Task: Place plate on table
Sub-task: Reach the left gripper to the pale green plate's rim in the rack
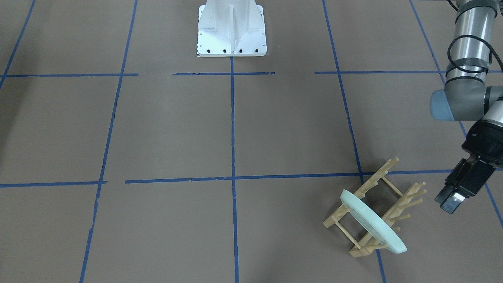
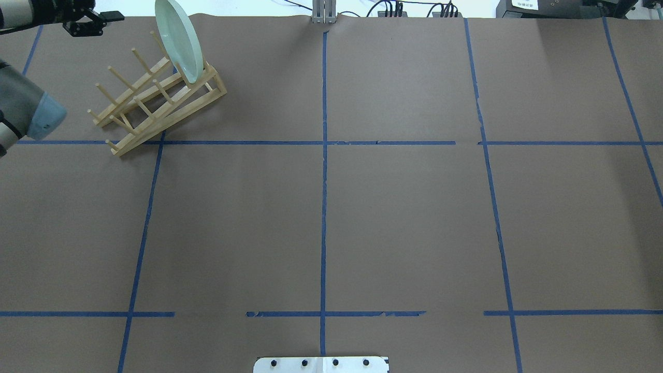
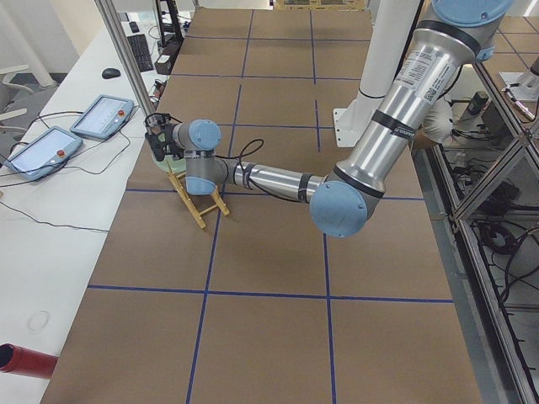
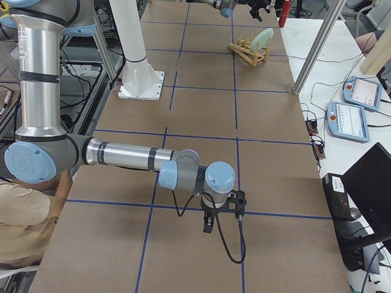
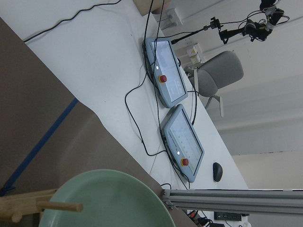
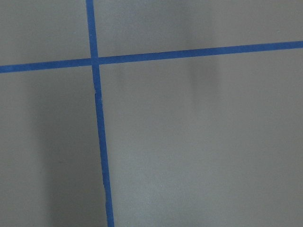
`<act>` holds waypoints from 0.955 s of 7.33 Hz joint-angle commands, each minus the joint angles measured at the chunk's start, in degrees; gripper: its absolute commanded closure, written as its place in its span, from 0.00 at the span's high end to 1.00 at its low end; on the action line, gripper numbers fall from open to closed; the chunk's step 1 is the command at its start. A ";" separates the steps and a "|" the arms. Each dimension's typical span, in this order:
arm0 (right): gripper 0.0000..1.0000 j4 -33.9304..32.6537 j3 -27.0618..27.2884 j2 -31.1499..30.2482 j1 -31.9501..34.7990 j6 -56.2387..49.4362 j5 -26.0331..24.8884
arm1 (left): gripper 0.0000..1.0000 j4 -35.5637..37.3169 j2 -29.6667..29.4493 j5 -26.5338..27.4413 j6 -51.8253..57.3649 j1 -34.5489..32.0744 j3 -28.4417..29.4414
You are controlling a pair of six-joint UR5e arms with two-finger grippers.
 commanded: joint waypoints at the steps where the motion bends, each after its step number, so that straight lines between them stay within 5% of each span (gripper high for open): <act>1: 1.00 0.00 0.00 -0.01 0.00 0.00 0.00 | 0.97 -0.63 -1.49 1.31 -0.47 1.78 2.20; 5: 1.00 0.00 0.00 0.08 0.00 0.00 0.00 | 0.86 -0.46 -5.97 2.28 -0.38 2.83 7.30; 7: 1.00 0.00 0.00 0.08 0.00 0.00 0.00 | 0.66 -0.46 -7.03 4.64 -0.46 3.98 8.27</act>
